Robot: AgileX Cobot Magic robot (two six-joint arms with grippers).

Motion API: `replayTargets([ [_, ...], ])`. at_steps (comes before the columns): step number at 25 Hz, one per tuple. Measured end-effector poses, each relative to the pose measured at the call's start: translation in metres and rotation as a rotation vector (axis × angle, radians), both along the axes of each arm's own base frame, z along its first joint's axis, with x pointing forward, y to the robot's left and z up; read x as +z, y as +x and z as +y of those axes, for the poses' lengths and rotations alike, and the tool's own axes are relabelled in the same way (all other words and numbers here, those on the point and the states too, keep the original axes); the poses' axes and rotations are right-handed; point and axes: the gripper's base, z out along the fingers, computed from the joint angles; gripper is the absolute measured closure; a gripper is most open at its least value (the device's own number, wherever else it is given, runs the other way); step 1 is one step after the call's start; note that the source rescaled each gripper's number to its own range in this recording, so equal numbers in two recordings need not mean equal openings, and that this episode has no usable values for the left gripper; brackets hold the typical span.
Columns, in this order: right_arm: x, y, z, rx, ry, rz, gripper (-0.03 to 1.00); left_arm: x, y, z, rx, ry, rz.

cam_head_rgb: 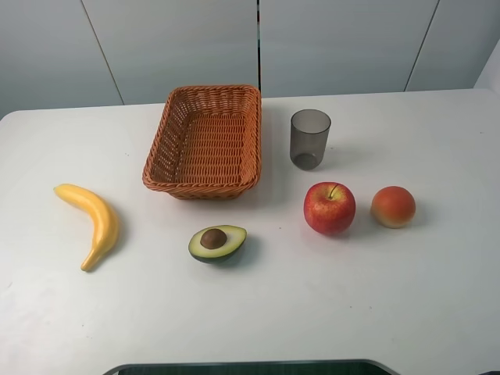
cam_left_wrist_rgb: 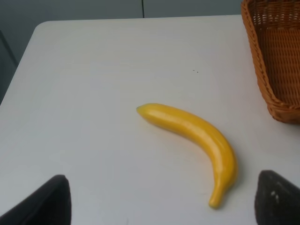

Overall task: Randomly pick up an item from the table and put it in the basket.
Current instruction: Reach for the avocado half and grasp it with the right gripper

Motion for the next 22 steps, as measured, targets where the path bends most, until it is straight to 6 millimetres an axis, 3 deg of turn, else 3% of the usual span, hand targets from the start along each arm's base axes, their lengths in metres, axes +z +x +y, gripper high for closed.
replayTargets([
  [7,0.011,0.013,0.001,0.000,-0.005,0.135,-0.03,0.000,0.000,0.000,0.000,0.000,0.000],
  [16,0.079,0.088,0.004,0.003,-0.006,0.308,-0.03,0.000,0.000,0.000,0.002,-0.004,0.000],
  [19,0.085,0.115,0.007,0.005,0.008,0.352,-0.03,0.000,0.000,0.000,0.002,-0.004,0.000],
  [22,0.080,0.137,0.019,0.053,0.033,0.412,-0.03,0.000,0.000,0.000,0.002,-0.004,0.000],
])
